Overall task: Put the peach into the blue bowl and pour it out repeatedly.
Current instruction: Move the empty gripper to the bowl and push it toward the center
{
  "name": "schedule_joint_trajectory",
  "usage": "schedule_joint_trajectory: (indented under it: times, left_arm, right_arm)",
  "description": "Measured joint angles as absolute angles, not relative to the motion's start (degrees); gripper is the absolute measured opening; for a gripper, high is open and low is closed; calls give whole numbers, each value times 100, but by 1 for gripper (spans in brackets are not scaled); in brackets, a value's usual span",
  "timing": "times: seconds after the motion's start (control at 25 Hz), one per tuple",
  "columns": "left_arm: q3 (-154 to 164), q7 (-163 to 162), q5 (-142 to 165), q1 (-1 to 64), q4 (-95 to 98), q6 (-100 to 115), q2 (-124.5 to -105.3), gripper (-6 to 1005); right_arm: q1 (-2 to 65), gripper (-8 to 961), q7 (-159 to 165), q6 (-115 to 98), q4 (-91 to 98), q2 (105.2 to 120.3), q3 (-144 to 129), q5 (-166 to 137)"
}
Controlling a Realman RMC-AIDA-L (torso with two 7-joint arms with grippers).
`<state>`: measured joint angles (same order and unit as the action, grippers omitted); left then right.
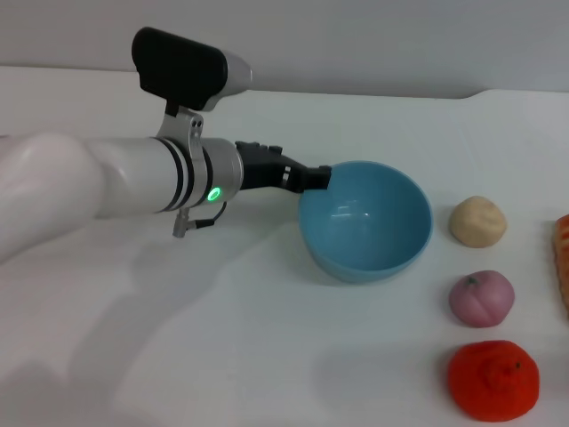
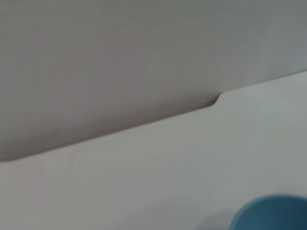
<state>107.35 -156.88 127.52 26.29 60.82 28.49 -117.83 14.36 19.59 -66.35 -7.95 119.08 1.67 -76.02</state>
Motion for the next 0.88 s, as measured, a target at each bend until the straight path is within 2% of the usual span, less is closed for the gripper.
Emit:
schedule_joint_trajectory:
  times: [0.88]
  left_arm:
    - [11360,-15730,12149,3067,5136,2691,-11852,746]
  right_arm:
    - [1502,666,1959,-6497,-809,11893,163,-7602]
